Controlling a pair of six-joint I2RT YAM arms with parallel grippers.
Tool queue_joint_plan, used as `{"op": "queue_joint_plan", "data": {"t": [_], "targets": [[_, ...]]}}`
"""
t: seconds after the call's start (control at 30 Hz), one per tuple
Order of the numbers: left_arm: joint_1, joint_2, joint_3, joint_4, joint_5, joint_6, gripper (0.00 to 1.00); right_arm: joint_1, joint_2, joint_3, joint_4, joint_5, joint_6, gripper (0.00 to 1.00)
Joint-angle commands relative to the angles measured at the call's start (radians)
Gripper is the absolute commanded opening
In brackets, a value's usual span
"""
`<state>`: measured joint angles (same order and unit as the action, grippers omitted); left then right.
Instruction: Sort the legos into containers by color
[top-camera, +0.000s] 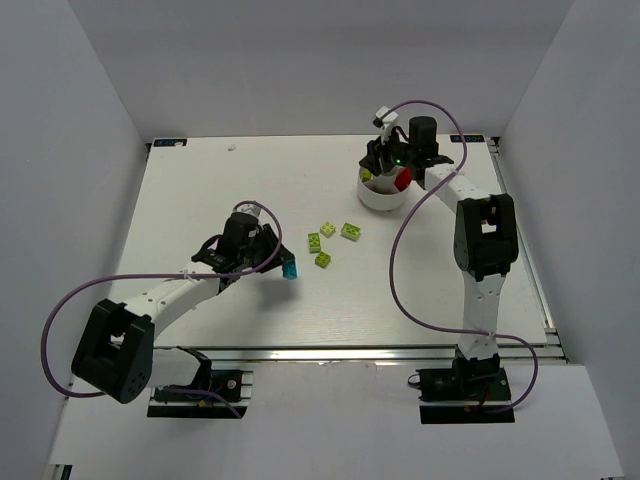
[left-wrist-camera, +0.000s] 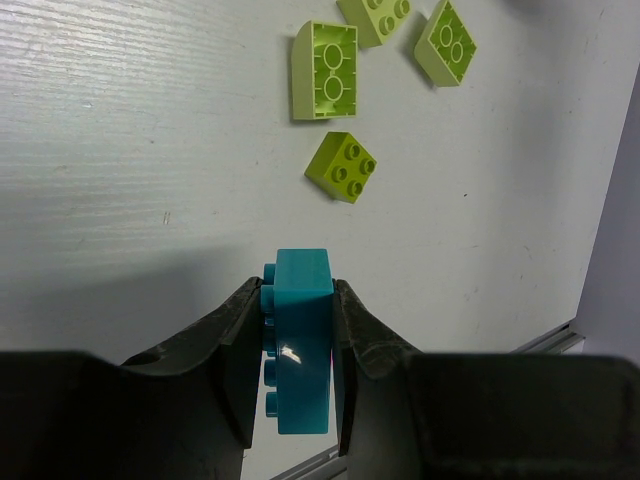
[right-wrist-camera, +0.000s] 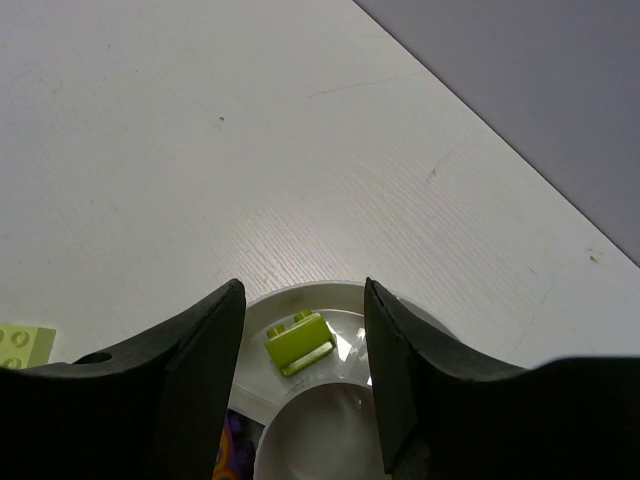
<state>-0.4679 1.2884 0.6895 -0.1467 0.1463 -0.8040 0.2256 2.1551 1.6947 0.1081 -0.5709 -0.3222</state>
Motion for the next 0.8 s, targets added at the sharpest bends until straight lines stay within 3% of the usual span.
{"op": "queue_joint_plan", "data": {"t": [0.0, 0.2, 0.33, 0.47, 0.63, 0.77], "targets": [[-0.003, -0.031, 0.042, -0.002, -0.001, 0.011, 0.18, 0.0, -0.009, 0.048, 0.03, 0.005, -0.002, 0.57], [-0.003, -0.031, 0.056, 0.007, -0.001, 0.015, 0.18, -0.005, -0.07, 0.045, 0.024, -0.044, -0.018, 0.62], [-0.003, -0.023, 0.071, 0.028, 0.016, 0.025, 0.18, -0.019, -0.167, 0.007, 0.027, -0.147, -0.072, 0.79], [-0.003, -0.006, 0.094, 0.061, 0.045, 0.037, 0.18, -0.026, -0.241, -0.033, 0.025, -0.201, -0.095, 0.89], [-0.008, 0.063, 0.185, 0.081, 0.087, 0.072, 0.18, -0.04, -0.331, -0.073, -0.021, -0.227, -0.092, 0.89], [-0.032, 0.192, 0.341, 0.039, 0.098, 0.109, 0.17, -0.058, -0.414, -0.177, -0.057, -0.215, -0.094, 0.89]]}}
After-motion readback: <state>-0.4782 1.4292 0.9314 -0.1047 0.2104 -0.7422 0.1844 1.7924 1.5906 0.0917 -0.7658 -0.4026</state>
